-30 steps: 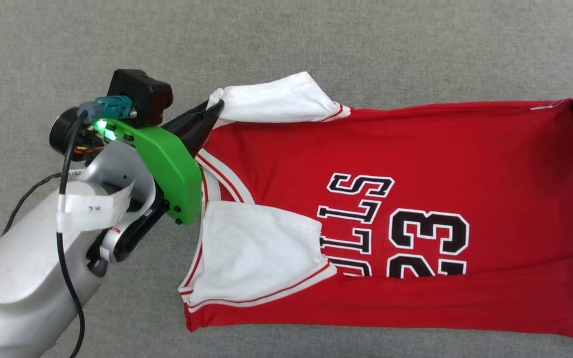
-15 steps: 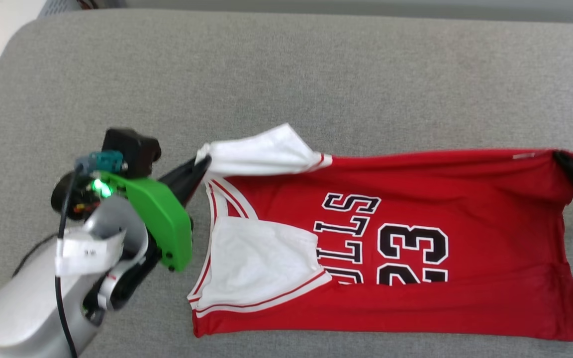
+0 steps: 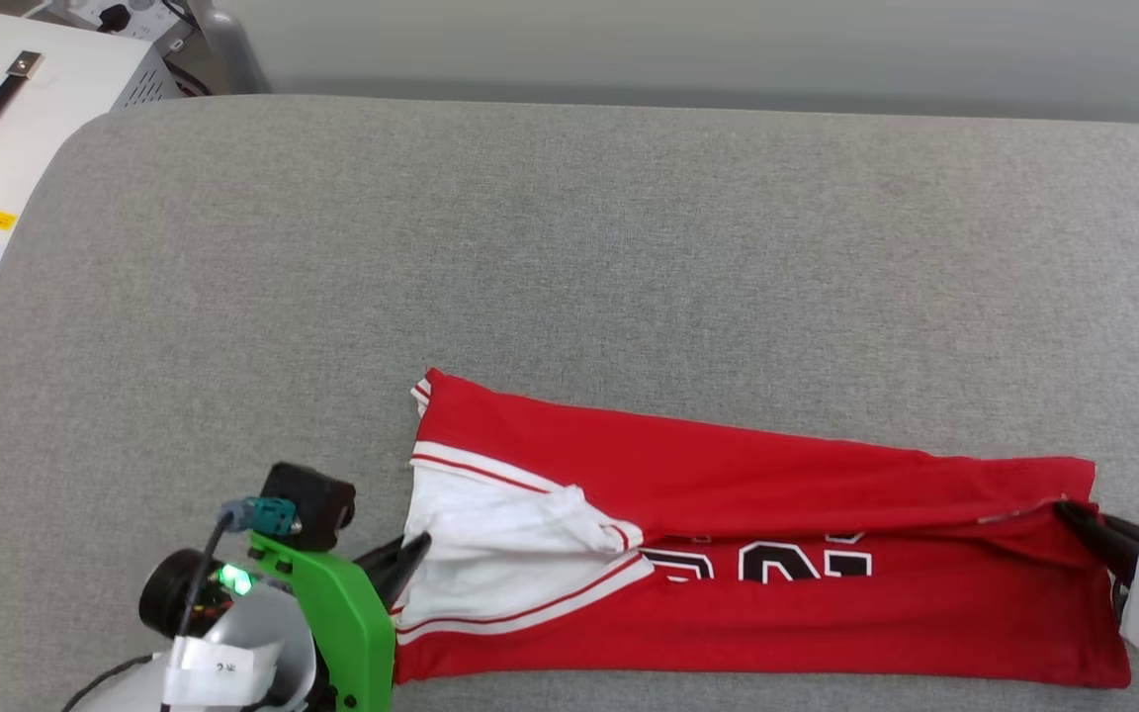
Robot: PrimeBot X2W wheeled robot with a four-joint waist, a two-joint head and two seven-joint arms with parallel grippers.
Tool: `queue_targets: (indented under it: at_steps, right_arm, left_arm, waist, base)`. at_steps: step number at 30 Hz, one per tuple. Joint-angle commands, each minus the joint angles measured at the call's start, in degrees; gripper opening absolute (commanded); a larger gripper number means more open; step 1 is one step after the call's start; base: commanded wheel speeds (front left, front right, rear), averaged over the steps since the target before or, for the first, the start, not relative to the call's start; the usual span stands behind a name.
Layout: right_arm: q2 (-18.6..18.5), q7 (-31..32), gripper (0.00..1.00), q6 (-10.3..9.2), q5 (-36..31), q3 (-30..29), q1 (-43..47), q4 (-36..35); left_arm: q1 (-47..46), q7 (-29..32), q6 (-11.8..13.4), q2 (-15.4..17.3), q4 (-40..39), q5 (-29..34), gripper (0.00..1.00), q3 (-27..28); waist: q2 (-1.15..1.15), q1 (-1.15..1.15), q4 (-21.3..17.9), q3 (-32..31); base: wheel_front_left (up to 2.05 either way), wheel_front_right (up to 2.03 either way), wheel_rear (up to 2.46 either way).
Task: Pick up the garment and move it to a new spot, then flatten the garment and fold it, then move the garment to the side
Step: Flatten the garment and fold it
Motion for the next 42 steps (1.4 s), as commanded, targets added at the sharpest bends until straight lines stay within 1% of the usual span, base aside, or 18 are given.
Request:
queue_targets:
  at_steps: [1, 7, 10, 11, 12, 13, 16, 20, 21, 24, 27, 30, 32, 33, 37, 38, 42]
  right_arm:
    - [-0.77, 0.18, 0.0, -0.04, 0.44, 0.43, 1.16, -0.35]
    - [-4.04, -0.63, 0.0, -0.04, -1.93, 3.93, 2.48, -0.71]
    - [-5.07, -1.65, 0.0, -0.04, -3.19, 5.77, 2.49, -0.66]
    - [-5.17, -1.97, 0.02, -0.04, -3.28, 6.18, 2.48, -0.44]
    - [-5.29, -2.37, 0.43, -0.04, -3.55, 6.47, 2.41, -0.36]
    - [-5.27, -2.68, 1.0, -0.04, -3.62, 6.72, 2.41, -0.09]
    - [-5.26, -2.48, 1.0, -0.04, -3.37, 7.43, 2.83, 0.17]
    - [-4.94, -1.99, 1.0, -0.04, -1.69, 6.93, 3.81, -1.14]
    - [-5.05, -0.32, 1.0, -0.04, -1.09, 5.91, 5.05, -2.49]
    - [-4.5, 1.37, 1.0, -0.04, -0.75, 3.48, 6.05, -3.81]
    - [-2.95, 3.22, 1.0, -0.04, -0.92, -0.05, 6.74, -5.59]
    - [-0.47, 5.89, 1.0, -0.04, -1.4, -3.71, 6.98, -7.6]
    - [1.35, 7.5, 1.0, -0.04, -2.37, -6.12, 6.78, -9.06]
    - [4.69, 9.9, 1.0, -0.04, -4.13, -9.35, 6.24, -10.42]
    - [10.37, 12.69, 1.0, -0.04, -7.42, -14.28, 5.2, -10.02]
    - [12.36, 13.36, 1.0, -0.04, -7.91, -15.87, 4.74, -9.36]
    - [16.47, 14.67, 1.0, -0.04, -12.18, -20.36, 3.27, -6.51]
  left_arm:
    - [1.0, 0.05, -0.19, -0.17, 0.77, 0.48, 0.0, -0.47]
    - [1.17, -0.45, -1.07, -2.13, 4.16, 1.63, 0.0, -2.48]
    - [1.14, -0.8, -1.53, -3.01, 5.66, 2.08, 0.0, -3.23]
    - [1.16, -0.82, -1.66, -3.28, 6.21, 2.18, 0.27, -3.5]
    - [1.15, -0.88, -1.7, -3.43, 6.66, 2.38, 0.76, -3.71]
    - [1.21, -0.71, -1.65, -3.62, 7.29, 2.44, 1.0, -3.96]
    - [1.33, -0.54, -1.68, -4.0, 8.36, 2.57, 1.0, -4.47]
    - [1.91, -2.17, -1.19, -4.26, 8.31, 1.98, 1.0, -3.54]
    - [2.48, -4.12, -0.19, -3.87, 7.27, 1.34, 1.0, -1.86]
    - [2.73, -7.49, 1.57, -3.66, 5.74, 0.86, 1.0, 1.02]
    - [2.88, -12.09, 3.41, -3.82, 4.27, 0.8, 1.0, 4.31]
    - [2.98, -16.31, 4.71, -4.18, 3.79, 1.38, 1.0, 6.68]
    - [2.8, -18.36, 5.3, -4.03, 3.9, 2.74, 1.0, 7.22]
    - [2.09, -21.78, 6.06, -3.84, 4.67, 5.98, 1.0, 7.38]
    - [1.02, -26.95, 5.44, -4.78, 6.26, 9.47, 1.0, 7.77]
    - [0.72, -28.05, 4.71, -5.31, 6.58, 10.36, 1.0, 8.2]
    - [0.91, -29.37, 4.02, -7.08, 8.63, 15.53, 1.0, 11.55]
  waist:
    - [0.0, 0.0, -0.05, -0.13]
    - [0.0, 0.0, -0.25, -0.24]
    - [0.0, 0.0, -0.33, -0.34]
    - [0.0, 0.0, -0.37, -0.39]
    - [0.0, 0.0, -0.39, -0.45]
    - [0.0, 0.0, -0.41, -0.55]
    - [0.0, 0.0, -0.45, -1.02]
    - [0.0, 0.0, -0.61, -2.09]
    - [0.0, 0.0, -0.88, -3.13]
    - [0.0, 0.0, -1.0, -3.97]
    - [0.0, 0.0, -1.05, -4.44]
    - [0.0, 0.0, -1.03, -4.44]
    - [0.0, 0.0, -0.99, -4.22]
    - [0.0, 0.0, -0.85, -3.62]
    - [0.0, 0.0, -0.4, -2.59]
    - [0.0, 0.0, -0.26, -2.31]
    - [0.0, 0.0, 0.28, -1.14]
  base:
    - [0.0, 0.0, 0.0]
    - [0.0, 0.0, 0.0]
    - [0.0, 0.0, 0.0]
    - [0.0, 0.0, 0.0]
    - [0.0, 0.0, 0.0]
    - [0.0, 0.0, 0.0]
    - [0.0, 0.0, 0.0]
    - [0.0, 0.0, 0.0]
    - [0.0, 0.0, 0.0]
    - [0.0, 0.0, 0.0]
    - [0.0, 0.0, 0.0]
    - [0.0, 0.0, 0.0]
    - [0.0, 0.0, 0.0]
    - [0.0, 0.0, 0.0]
    - [0.0, 0.0, 0.0]
    - [0.0, 0.0, 0.0]
    - [0.0, 0.0, 0.0]
